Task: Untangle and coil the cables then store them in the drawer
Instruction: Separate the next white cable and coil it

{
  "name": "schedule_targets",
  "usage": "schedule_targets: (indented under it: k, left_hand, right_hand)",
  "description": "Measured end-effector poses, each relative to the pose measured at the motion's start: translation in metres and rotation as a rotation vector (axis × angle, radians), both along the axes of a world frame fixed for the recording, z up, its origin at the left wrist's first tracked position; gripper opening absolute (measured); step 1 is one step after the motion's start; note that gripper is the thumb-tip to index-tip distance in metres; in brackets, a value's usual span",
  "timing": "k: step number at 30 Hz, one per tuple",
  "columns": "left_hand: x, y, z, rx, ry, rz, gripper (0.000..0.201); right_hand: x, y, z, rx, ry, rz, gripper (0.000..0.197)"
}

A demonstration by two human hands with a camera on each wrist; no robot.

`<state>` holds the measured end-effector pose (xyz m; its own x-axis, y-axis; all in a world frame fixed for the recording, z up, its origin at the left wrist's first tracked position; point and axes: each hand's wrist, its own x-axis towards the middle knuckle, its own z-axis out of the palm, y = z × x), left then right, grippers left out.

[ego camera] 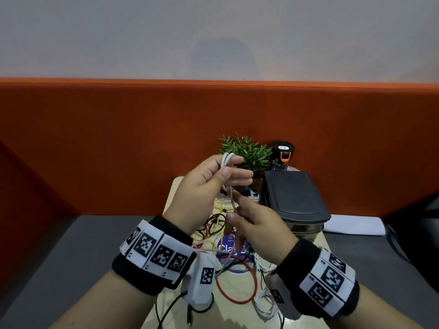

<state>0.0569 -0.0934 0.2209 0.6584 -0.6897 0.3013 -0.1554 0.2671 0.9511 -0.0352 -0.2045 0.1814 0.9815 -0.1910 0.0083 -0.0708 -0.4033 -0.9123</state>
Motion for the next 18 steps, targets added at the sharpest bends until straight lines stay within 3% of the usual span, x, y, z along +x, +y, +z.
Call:
schedule_targets:
  k: [4, 6, 9, 11, 15, 18]
  left_hand:
    - [-0.003, -0.003, -0.008, 0.099, -0.133, 0.034, 0.026]
    - [-0.002, -0.002, -0.013, 0.203, -0.271, 0.077, 0.026]
    - [0.007, 0.002, -0.022, 0.396, -0.601, 0.147, 0.031]
    - [0.012, 0.007, -0.024, 0.455, -0.723, 0.163, 0.033]
    - [0.015, 0.011, -0.028, 0.511, -0.77, 0.108, 0.044]
    - [0.014, 0.014, -0.03, 0.618, -0.704, 0.036, 0.028]
  right_hand:
    - [-0.001, 0.004, 0.009, -0.4, 0.1, 0.104, 0.056]
    - [-0.002, 0.006, 0.014, -0.463, 0.07, 0.111, 0.054]
    - [-0.005, 0.001, 0.024, -0.461, -0.089, 0.033, 0.035]
    - [-0.008, -0.004, 0.028, -0.445, -0.153, -0.038, 0.028]
    - [-0.01, -0.015, 0.031, -0.472, -0.272, -0.08, 0.017]
    - [-0.009, -0.028, 0.036, -0.563, -0.385, -0.128, 0.015]
